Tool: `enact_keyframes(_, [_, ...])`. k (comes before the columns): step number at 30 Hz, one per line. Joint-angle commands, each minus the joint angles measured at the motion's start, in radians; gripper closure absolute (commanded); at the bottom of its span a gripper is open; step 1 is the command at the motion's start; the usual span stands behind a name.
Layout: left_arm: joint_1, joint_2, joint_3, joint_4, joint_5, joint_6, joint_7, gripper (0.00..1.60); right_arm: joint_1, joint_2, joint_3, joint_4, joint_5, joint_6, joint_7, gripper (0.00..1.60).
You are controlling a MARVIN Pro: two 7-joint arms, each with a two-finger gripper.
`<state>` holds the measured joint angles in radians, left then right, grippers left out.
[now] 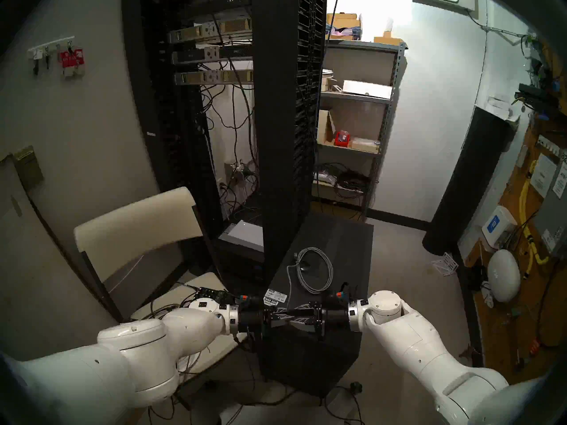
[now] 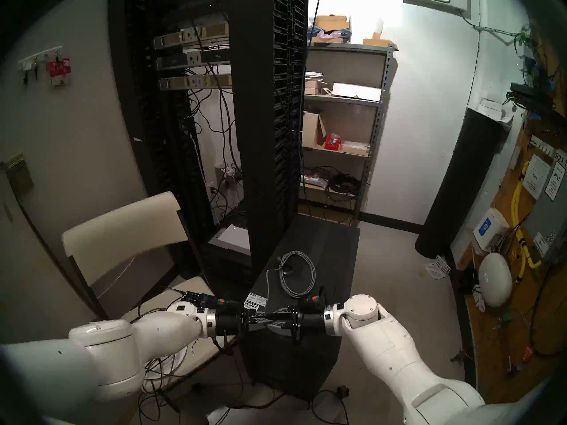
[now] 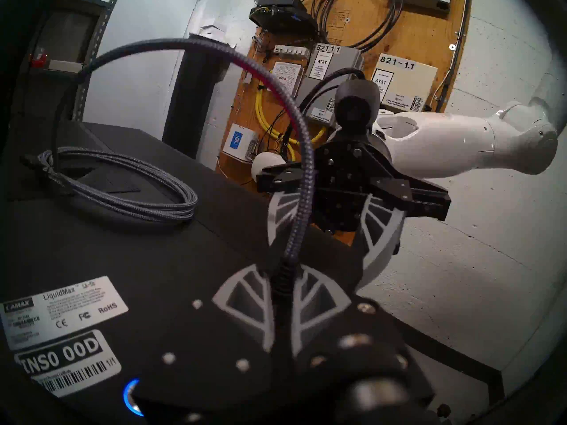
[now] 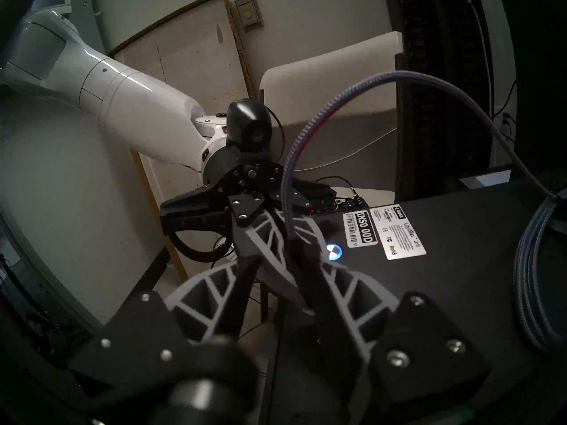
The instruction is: Insert the cable into the workstation's USB slot
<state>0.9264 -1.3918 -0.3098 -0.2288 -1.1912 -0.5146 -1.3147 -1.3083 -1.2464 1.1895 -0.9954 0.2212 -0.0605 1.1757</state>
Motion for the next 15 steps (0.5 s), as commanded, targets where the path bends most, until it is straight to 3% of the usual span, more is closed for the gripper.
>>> enact_keyframes(1, [-0.024, -0.018, -0.004, 0.007, -0.001, -0.017, -0.006, 1.6, 0.007, -0.005, 0.009, -0.019, 0.002, -0.016, -0.012, 0.61])
enact_keyframes(15, [-0.023, -0.028, 0.003, 0.027, 0.005, -0.03, -0.003, 1.6, -0.007, 0.002, 0.024, -0.066, 0.01, -0.017, -0.01, 0.42])
